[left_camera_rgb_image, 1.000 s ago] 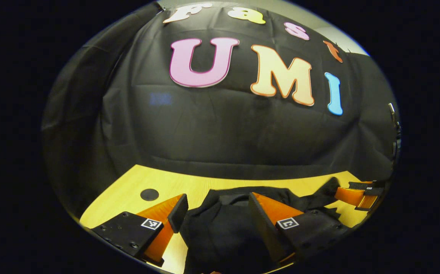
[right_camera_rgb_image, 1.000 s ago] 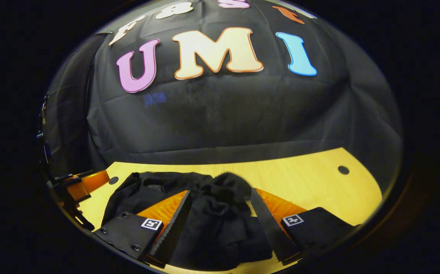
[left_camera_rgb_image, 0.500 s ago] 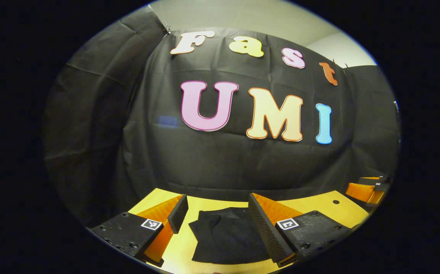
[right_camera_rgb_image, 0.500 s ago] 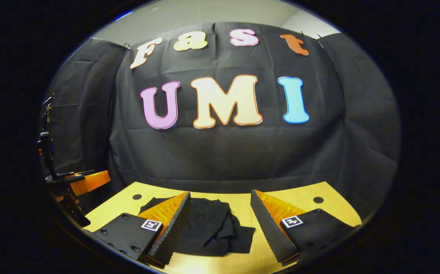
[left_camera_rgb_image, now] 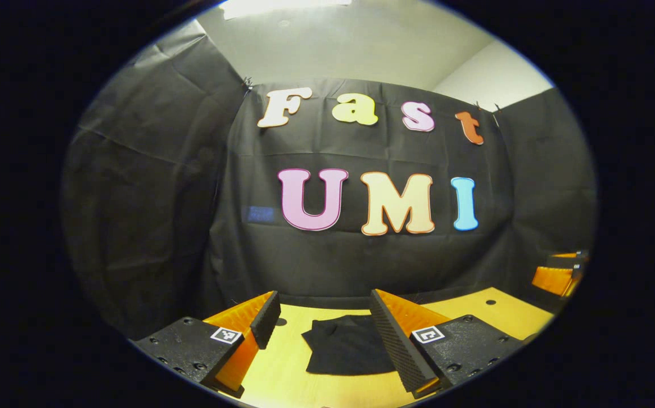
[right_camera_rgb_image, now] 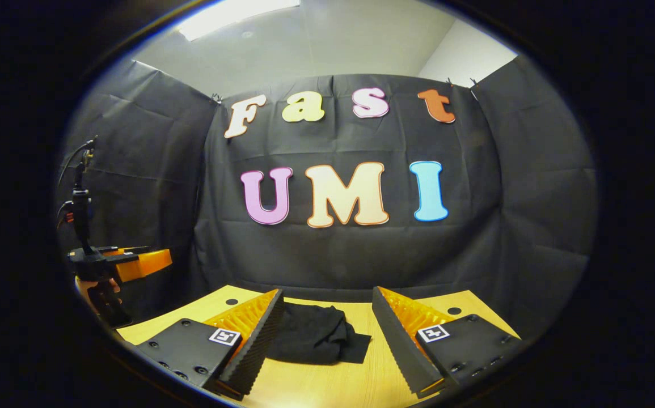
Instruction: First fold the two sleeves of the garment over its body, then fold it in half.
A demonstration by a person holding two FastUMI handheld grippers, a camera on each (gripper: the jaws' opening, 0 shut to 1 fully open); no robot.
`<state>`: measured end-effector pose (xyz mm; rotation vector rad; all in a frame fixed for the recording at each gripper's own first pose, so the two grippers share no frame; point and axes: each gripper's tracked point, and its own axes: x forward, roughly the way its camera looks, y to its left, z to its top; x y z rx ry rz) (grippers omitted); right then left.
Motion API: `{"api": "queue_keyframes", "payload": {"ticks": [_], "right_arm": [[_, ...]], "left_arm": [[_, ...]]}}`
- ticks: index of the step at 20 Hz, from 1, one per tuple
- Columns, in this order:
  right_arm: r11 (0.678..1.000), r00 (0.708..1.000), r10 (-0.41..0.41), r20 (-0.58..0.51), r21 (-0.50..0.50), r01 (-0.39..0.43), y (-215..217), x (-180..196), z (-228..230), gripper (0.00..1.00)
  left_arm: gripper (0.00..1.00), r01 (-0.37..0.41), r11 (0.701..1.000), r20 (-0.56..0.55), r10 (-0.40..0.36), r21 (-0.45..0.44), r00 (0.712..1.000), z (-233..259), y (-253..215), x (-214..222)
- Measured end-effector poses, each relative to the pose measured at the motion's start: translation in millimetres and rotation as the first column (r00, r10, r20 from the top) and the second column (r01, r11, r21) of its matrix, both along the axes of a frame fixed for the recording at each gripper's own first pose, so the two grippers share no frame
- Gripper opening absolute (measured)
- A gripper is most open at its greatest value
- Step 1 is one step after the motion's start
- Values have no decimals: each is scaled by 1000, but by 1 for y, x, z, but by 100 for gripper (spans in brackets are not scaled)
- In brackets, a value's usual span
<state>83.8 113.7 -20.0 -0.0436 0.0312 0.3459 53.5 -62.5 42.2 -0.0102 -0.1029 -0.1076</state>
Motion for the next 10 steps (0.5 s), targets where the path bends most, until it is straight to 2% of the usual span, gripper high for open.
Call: {"api": "queue_keyframes", "payload": {"ticks": [2,5,10], "right_arm": [[1000,1000,-5,4,21,5,-15,-24,-5,95],[998,1000,-22,-2,64,22,-37,-51,-17,97],[998,999,-35,-32,54,36,-61,-81,-44,94]], "left_arm": [[92,-6,1000,-12,7,20,1000,-8,-2,-24],[93,15,1000,-34,-15,-1,999,-22,-14,-54],[93,-1,1000,-70,0,-19,998,-45,-22,-85]]}}
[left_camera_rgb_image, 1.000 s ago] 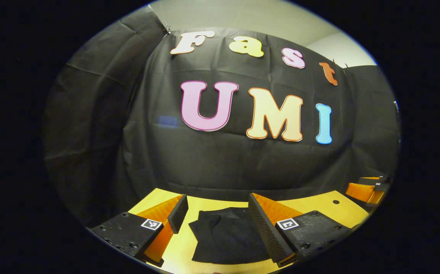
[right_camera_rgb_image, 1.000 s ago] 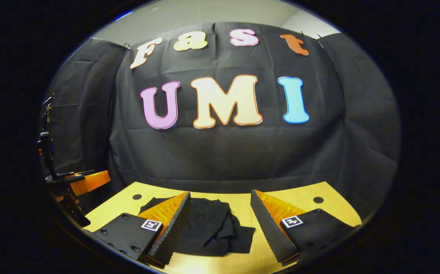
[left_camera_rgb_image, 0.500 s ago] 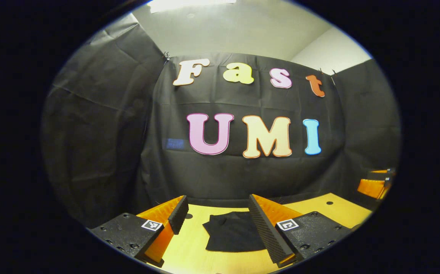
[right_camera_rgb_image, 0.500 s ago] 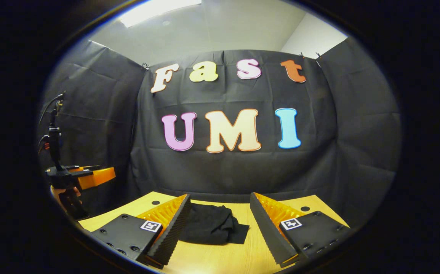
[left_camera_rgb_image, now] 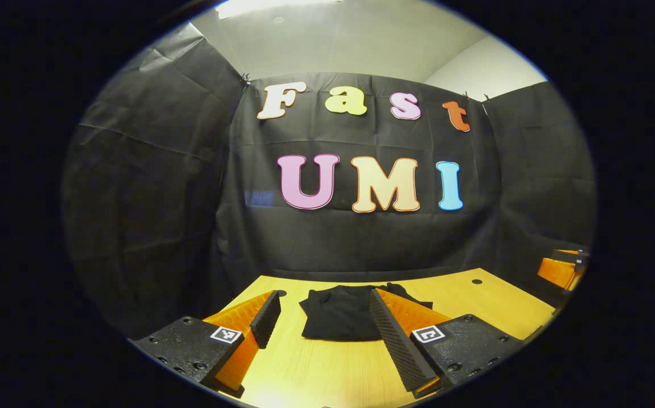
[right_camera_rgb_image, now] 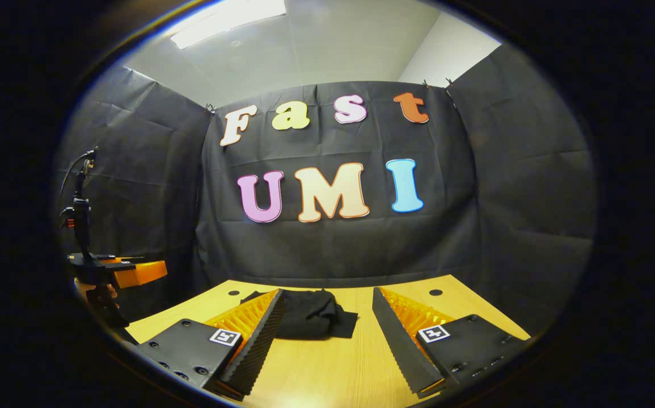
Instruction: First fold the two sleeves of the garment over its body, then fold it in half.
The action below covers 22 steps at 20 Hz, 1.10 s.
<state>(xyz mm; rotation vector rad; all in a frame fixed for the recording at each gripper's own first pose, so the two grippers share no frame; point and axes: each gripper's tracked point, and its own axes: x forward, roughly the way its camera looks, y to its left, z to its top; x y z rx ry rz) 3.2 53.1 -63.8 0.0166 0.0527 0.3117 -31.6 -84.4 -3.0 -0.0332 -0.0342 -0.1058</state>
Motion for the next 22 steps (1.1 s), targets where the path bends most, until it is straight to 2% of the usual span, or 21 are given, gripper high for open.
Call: {"api": "queue_keyframes", "payload": {"ticks": [2,6,7,8,13,14,15,16,21,22], "right_arm": [[1000,1000,11,-1,12,-11,-1,-7,-5,99],[1000,1000,16,-4,2,-16,-5,-13,-9,97],[1000,1000,19,-1,6,-19,-5,-13,-7,100],[1000,1000,22,3,11,-22,-5,-14,-5,94],[999,1000,20,12,25,-20,-4,-6,2,94],[999,1000,14,13,30,-14,-5,-5,2,97],[999,1000,12,10,37,-12,-4,-4,2,94],[999,1000,10,7,44,-10,-3,-5,2,97],[999,1000,-3,3,37,3,0,-10,-3,97],[999,1000,-7,-3,32,7,1,-14,-5,94]], "left_arm": [[92,-13,1000,-1,13,-5,1000,-7,0,-8],[93,-13,999,-14,12,-30,1000,-12,-4,-16],[93,-15,1000,-11,15,-24,1000,-9,-4,-16],[93,-18,1000,-6,18,-15,1000,-8,-3,-15],[93,-14,999,9,13,41,1000,0,-3,-15],[93,-9,999,7,8,46,1000,-1,-3,-14],[92,-5,999,3,5,52,1000,-1,-2,-14],[93,0,998,2,0,57,1000,-2,-2,-13],[93,31,999,-6,-31,44,1000,-5,-4,-12],[92,37,999,-16,-37,35,999,-9,-3,-12]]}}
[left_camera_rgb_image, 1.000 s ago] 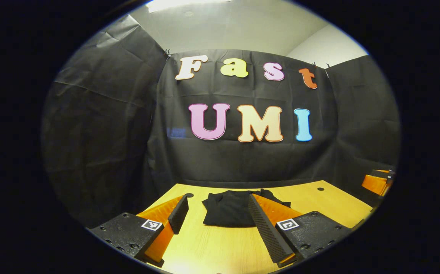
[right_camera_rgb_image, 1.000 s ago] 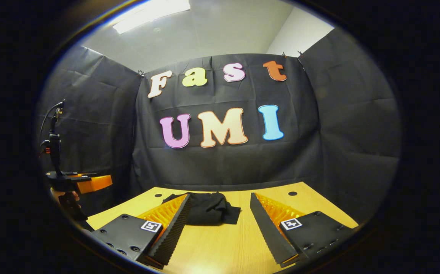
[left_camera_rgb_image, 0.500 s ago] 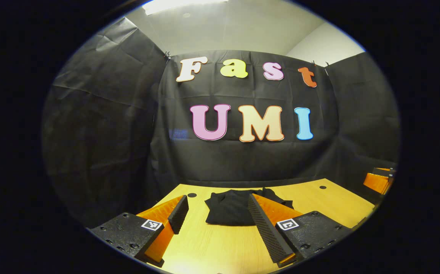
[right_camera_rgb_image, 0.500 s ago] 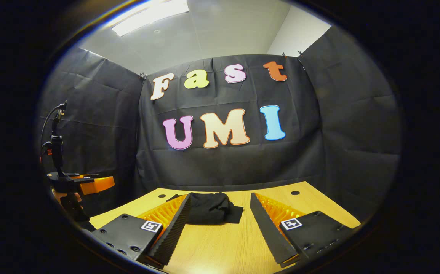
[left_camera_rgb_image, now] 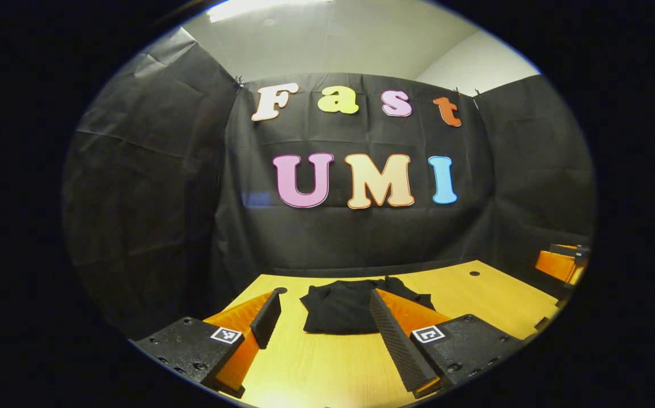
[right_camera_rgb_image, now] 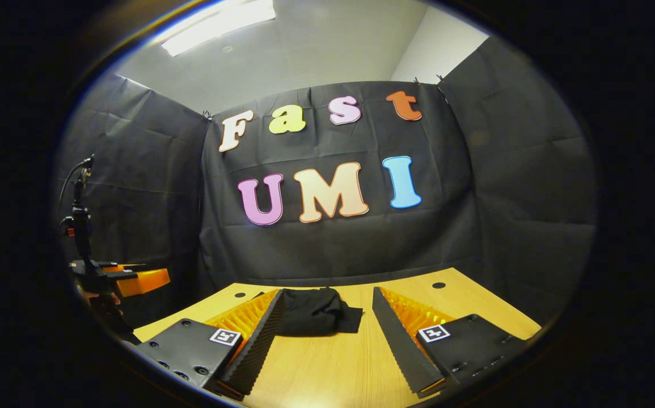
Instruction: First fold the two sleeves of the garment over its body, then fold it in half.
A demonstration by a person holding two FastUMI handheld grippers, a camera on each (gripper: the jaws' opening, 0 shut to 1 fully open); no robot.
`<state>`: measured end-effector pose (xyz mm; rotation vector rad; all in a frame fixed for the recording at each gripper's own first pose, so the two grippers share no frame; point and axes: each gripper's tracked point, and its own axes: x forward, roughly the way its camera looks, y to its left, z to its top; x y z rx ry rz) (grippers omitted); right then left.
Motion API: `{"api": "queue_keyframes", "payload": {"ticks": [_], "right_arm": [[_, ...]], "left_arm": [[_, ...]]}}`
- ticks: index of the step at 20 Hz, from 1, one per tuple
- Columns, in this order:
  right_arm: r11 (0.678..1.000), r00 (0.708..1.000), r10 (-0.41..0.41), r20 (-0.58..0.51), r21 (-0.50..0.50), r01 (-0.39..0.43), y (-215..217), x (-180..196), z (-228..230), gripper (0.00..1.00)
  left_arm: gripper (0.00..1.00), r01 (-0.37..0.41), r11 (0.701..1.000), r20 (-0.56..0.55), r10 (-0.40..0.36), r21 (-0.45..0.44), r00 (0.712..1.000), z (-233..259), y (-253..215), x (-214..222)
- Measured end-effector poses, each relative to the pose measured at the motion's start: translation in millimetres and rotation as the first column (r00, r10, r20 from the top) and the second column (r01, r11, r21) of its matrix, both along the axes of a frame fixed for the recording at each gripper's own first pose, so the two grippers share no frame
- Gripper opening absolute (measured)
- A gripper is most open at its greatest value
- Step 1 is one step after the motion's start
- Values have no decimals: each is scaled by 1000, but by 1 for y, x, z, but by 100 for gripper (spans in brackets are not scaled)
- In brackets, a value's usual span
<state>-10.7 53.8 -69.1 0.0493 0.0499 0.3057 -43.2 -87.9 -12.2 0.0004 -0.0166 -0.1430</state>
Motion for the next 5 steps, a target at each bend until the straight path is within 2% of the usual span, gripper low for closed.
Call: {"api": "queue_keyframes", "payload": {"ticks": [1,2,4,5], "right_arm": [[1000,1000,-2,4,1,2,4,-6,0,97],[1000,1000,-6,23,5,6,6,-9,4,94],[1000,998,-27,50,7,26,9,-16,9,97],[999,998,-46,50,7,46,8,-19,10,94]], "left_arm": [[93,11,1000,5,-11,-15,1000,2,0,-1],[93,23,999,10,-23,-28,1000,5,-1,-2],[92,39,999,21,-38,-25,999,6,3,-2],[92,48,999,14,-48,-8,999,7,12,-12]]}}
